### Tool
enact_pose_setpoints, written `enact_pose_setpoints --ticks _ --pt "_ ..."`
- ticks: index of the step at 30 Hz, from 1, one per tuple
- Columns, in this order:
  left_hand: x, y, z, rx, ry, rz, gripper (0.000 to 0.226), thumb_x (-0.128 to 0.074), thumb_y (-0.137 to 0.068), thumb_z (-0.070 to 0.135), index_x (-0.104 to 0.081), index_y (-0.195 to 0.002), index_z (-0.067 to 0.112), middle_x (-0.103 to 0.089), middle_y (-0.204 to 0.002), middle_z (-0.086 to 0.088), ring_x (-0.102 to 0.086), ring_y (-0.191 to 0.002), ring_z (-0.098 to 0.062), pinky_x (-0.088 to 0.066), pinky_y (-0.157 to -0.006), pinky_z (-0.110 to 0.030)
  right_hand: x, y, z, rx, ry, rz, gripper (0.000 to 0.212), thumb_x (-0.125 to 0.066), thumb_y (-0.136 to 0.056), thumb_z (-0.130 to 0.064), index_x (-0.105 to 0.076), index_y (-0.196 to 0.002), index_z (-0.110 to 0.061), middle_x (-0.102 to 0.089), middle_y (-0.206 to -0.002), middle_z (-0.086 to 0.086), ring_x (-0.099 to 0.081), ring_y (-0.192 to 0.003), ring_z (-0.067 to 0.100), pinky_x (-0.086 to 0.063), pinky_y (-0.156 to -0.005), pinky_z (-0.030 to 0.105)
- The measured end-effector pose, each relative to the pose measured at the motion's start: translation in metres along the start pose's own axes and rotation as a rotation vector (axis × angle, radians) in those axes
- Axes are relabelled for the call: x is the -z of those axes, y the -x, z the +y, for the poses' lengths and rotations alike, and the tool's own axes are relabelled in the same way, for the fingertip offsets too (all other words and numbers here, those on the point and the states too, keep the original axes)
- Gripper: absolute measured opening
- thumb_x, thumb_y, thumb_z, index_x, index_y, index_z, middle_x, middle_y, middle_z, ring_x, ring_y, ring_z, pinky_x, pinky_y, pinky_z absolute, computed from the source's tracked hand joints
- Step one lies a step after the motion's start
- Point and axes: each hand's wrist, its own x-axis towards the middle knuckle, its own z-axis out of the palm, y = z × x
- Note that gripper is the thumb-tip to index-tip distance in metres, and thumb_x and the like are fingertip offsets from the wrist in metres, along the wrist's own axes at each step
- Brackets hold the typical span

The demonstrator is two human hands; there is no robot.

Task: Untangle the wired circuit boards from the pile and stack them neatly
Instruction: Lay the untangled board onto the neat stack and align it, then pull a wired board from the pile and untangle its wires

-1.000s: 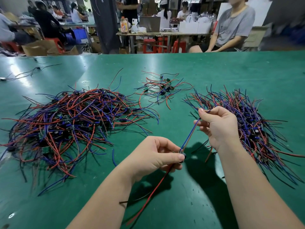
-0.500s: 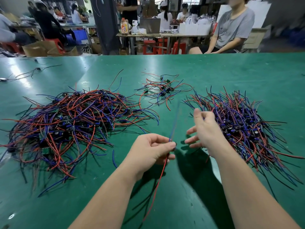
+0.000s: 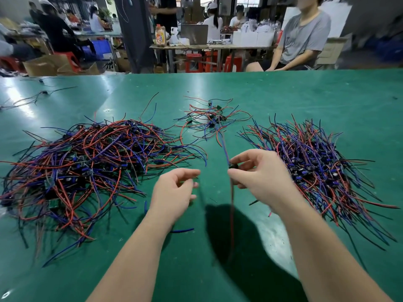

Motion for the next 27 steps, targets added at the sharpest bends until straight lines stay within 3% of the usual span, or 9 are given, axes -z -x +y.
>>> enact_pose_setpoints --ticks 2,4,6,8,10,15,19,23,27 --pt "0.008 -0.005 -0.006 -0.116 -0.39 0.131 0.029 -0.05 -0.09 0.005 -0.068 -0.101 0.025 -0.065 -0.091 0.007 -0.054 -0.063 -0.006 -0.045 -0.065 -0.019 0.029 0.0 -0.004 0.093 0.286 0.082 0.015 -0.071 -0.069 -0.012 -0.072 -0.075 -0.026 -0.067 -0.059 -0.01 -0.064 -0.056 0.004 -0.05 -0.057 0.016" --pt "0.013 -0.01 -0.011 -0.164 -0.581 0.155 0.034 -0.052 -0.087 0.008 -0.065 -0.113 0.026 -0.061 -0.115 0.006 -0.056 -0.092 -0.011 -0.041 -0.085 -0.023 0.061 -0.001 -0.005 0.095 0.489 0.194 0.017 -0.07 -0.068 -0.014 -0.074 -0.075 -0.029 -0.063 -0.054 -0.016 -0.057 -0.053 -0.004 -0.037 -0.048 0.005" --pt "0.014 -0.013 -0.014 -0.135 -0.714 0.159 0.039 -0.054 -0.087 0.014 -0.059 -0.124 0.026 -0.049 -0.136 0.002 -0.043 -0.123 -0.02 -0.035 -0.104 -0.033 0.086 -0.008 0.002 -0.011 0.675 0.255 0.017 -0.072 -0.072 -0.014 -0.075 -0.085 -0.024 -0.064 -0.063 -0.013 -0.056 -0.06 0.003 -0.041 -0.055 0.014" --pt "0.013 -0.011 -0.016 -0.061 -0.86 0.162 0.046 -0.054 -0.088 0.023 -0.049 -0.133 0.03 -0.033 -0.15 0.0 -0.028 -0.135 -0.026 -0.027 -0.109 -0.041 0.1 -0.016 0.013 -0.18 0.881 0.177 0.026 -0.073 -0.078 -0.021 -0.071 -0.104 -0.015 -0.069 -0.089 0.004 -0.058 -0.08 0.023 -0.046 -0.071 0.025" --pt "0.012 -0.009 -0.017 -0.031 -0.935 0.157 0.051 -0.051 -0.09 0.027 -0.04 -0.139 0.033 -0.019 -0.156 0.001 -0.018 -0.14 -0.027 -0.02 -0.112 -0.045 0.103 -0.017 0.02 -0.306 1.011 0.06 0.04 -0.071 -0.082 -0.035 -0.065 -0.113 -0.009 -0.068 -0.102 0.012 -0.06 -0.094 0.03 -0.05 -0.082 0.032" --pt "0.008 -0.01 -0.02 -0.037 -0.994 0.142 0.05 -0.045 -0.092 0.029 -0.037 -0.141 0.036 -0.01 -0.159 0.004 -0.012 -0.143 -0.026 -0.013 -0.114 -0.046 0.073 -0.014 0.001 -0.043 0.876 0.118 0.035 -0.062 -0.085 -0.043 -0.063 -0.113 -0.022 -0.066 -0.088 -0.001 -0.057 -0.082 0.021 -0.048 -0.076 0.032" --pt "0.01 -0.015 -0.023 -0.052 -1.053 0.129 0.043 -0.041 -0.094 0.03 -0.046 -0.136 0.033 -0.001 -0.16 0.009 -0.01 -0.142 -0.023 -0.014 -0.113 -0.047 0.012 -0.01 -0.016 0.08 0.715 -0.058 0.028 -0.061 -0.085 -0.041 -0.064 -0.109 -0.026 -0.068 -0.098 -0.002 -0.06 -0.088 0.018 -0.048 -0.083 0.031" --pt "0.01 -0.021 -0.023 -0.161 -1.103 0.253 0.04 -0.047 -0.089 0.025 -0.049 -0.128 0.035 0.011 -0.158 0.015 -0.019 -0.124 -0.023 -0.024 -0.099 -0.041 -0.034 -0.005 -0.008 0.128 0.689 -0.158 0.02 -0.056 -0.088 -0.037 -0.064 -0.103 -0.026 -0.067 -0.098 -0.002 -0.06 -0.095 0.022 -0.051 -0.084 0.035" --pt "0.008 -0.025 -0.027 -0.221 -1.162 0.255 0.045 -0.044 -0.091 0.02 -0.044 -0.134 0.033 -0.013 -0.155 0.02 -0.029 -0.114 -0.021 -0.024 -0.088 -0.037 -0.047 0.002 0.009 0.14 0.632 -0.159 0.014 -0.055 -0.088 -0.031 -0.066 -0.094 -0.025 -0.068 -0.091 -0.005 -0.062 -0.088 0.021 -0.053 -0.078 0.034"
